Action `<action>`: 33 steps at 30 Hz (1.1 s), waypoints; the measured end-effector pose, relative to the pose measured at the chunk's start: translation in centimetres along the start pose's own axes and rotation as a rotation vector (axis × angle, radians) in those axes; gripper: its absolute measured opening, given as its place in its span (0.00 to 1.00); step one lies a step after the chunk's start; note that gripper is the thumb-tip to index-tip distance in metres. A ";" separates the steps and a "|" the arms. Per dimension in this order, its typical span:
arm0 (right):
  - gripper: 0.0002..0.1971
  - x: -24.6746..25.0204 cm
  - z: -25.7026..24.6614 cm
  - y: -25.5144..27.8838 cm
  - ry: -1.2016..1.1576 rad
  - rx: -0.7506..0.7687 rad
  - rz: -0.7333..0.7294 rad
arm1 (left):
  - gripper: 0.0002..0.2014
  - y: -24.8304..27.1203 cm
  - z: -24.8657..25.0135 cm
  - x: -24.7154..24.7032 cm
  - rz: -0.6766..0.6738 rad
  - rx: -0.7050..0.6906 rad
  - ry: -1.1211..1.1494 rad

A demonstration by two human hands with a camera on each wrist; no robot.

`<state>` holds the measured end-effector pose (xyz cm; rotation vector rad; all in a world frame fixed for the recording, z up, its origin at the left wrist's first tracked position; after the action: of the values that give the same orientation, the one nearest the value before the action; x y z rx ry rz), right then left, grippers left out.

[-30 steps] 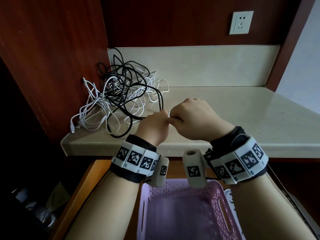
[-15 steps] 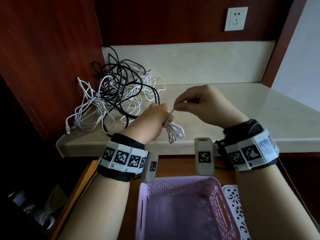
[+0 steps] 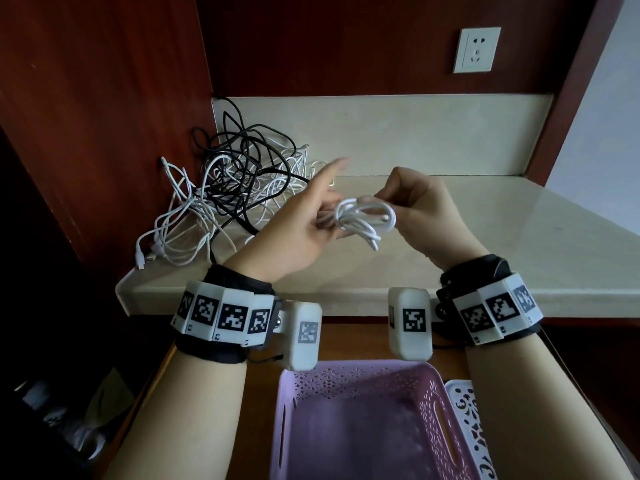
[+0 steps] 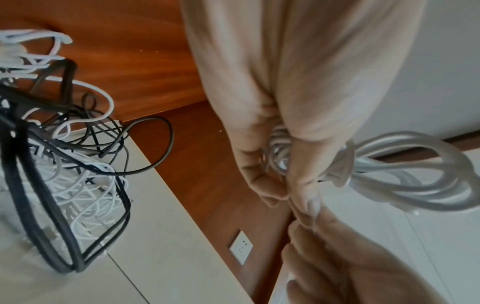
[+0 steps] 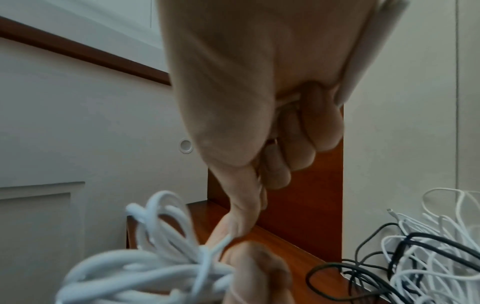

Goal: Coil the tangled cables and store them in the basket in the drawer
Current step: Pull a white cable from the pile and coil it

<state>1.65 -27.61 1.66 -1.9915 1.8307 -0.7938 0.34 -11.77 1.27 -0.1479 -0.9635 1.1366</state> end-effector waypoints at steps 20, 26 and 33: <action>0.11 -2.5 -1.8 0.9 0.874 0.016 -0.236 | 0.03 -0.4 -1.6 0.8 0.196 0.353 -0.307; 0.16 -4.1 -2.8 1.0 1.005 0.129 -0.233 | 0.18 -0.7 -1.6 -0.3 0.113 0.490 -0.473; 0.14 -2.3 -3.8 1.2 0.627 0.058 -0.282 | 0.05 0.3 -2.7 -0.1 0.074 0.543 -0.682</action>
<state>-1.64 -24.98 3.60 -2.1463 1.7963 -1.6926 1.99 -10.73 -0.59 0.6874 -1.2004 1.5156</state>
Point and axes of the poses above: each hand's wrist, its own y-axis away from the middle knuckle, its own x-axis out of the back of the hand, z = x × y, the point moved 4 cm from there along -y, towards the middle knuckle, and after that the axes turned 1 degree about z, right-handed, at the moved point
